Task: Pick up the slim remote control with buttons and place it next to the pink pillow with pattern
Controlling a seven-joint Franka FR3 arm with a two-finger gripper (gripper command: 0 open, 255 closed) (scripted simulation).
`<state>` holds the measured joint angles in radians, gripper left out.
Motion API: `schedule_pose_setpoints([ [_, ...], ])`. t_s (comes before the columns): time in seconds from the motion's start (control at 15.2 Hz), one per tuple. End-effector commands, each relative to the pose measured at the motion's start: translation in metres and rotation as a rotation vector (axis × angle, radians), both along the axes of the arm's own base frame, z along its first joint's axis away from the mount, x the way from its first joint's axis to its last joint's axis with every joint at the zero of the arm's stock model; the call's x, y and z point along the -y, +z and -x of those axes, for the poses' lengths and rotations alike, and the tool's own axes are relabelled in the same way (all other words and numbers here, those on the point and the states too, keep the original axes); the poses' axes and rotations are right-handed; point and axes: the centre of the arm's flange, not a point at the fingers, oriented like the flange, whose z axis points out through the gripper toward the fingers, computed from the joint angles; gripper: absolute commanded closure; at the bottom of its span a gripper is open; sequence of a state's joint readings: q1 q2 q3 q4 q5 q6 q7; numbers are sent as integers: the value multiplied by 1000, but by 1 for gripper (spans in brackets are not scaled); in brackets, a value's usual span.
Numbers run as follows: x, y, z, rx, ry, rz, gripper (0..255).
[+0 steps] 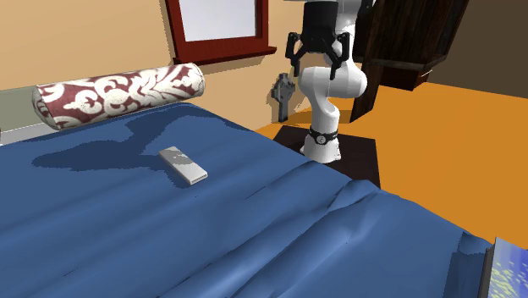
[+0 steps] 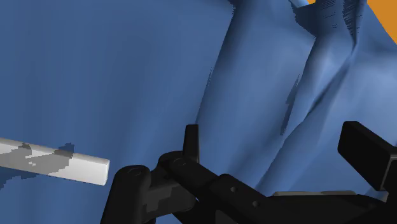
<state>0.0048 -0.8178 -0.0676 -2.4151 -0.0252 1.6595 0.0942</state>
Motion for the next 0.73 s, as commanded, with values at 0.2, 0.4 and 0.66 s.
schedule_pose_setpoints([
  [0.2, 34, -19, 2, -3, 94, 6, 0],
  [0.4, 69, -39, 1, -6, 188, 12, 0],
  [0.66, 114, -64, -6, -10, 314, 21, 0],
])
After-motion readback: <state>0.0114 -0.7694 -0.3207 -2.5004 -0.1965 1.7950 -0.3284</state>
